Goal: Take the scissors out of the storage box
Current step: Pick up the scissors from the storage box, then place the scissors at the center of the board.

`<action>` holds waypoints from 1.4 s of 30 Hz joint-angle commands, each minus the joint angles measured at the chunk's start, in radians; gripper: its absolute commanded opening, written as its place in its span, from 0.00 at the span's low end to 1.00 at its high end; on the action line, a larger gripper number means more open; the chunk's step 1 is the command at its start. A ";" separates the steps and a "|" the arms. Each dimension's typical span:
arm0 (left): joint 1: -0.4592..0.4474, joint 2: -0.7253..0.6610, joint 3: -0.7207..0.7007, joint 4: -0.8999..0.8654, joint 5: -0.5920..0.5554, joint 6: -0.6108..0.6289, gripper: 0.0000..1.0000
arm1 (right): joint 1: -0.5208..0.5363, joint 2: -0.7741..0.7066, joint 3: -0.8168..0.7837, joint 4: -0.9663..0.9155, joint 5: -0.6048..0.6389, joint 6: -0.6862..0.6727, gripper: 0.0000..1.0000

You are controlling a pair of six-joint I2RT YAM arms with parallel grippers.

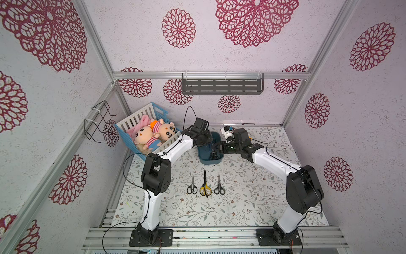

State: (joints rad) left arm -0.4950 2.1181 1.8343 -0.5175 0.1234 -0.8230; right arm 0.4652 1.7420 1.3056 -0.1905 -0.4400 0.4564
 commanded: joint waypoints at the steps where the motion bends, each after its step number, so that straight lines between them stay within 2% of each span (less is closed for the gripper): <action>1: -0.013 -0.046 -0.004 0.024 0.008 -0.007 0.00 | 0.007 0.014 0.025 -0.015 0.001 -0.003 0.47; 7: -0.031 -0.063 -0.018 0.034 0.017 -0.020 0.00 | 0.007 0.019 0.030 -0.004 0.002 0.019 0.43; 13: -0.050 -0.081 -0.049 0.066 0.018 -0.041 0.00 | 0.005 0.025 0.014 0.000 -0.007 0.074 0.16; 17: -0.059 -0.089 -0.049 0.063 0.016 -0.038 0.00 | 0.004 0.008 -0.022 0.009 -0.013 0.105 0.01; 18: -0.060 -0.090 -0.052 0.062 0.013 -0.038 0.00 | 0.005 0.002 -0.030 0.009 -0.013 0.113 0.00; 22: -0.061 -0.124 -0.089 0.067 0.008 -0.036 0.55 | 0.004 -0.067 -0.099 0.017 0.030 0.165 0.00; 24: -0.059 -0.144 -0.108 0.051 -0.016 -0.031 0.98 | 0.001 -0.116 -0.131 -0.002 0.069 0.185 0.00; 27: -0.055 -0.224 -0.145 0.003 -0.092 -0.008 0.97 | -0.009 -0.217 -0.206 -0.039 0.118 0.200 0.00; 33: -0.006 -0.279 -0.209 -0.100 -0.203 0.056 0.97 | -0.022 -0.401 -0.410 -0.132 0.132 0.190 0.00; 38: -0.001 -0.356 -0.208 -0.171 -0.401 0.126 0.97 | -0.021 -0.545 -0.634 -0.098 0.107 0.267 0.00; 42: 0.003 -0.397 -0.185 -0.194 -0.458 0.177 0.97 | -0.013 -0.560 -0.724 -0.080 0.119 0.272 0.00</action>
State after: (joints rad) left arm -0.4908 1.7809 1.6260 -0.6750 -0.2379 -0.7116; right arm 0.4454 1.2015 0.6022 -0.3096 -0.3340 0.7013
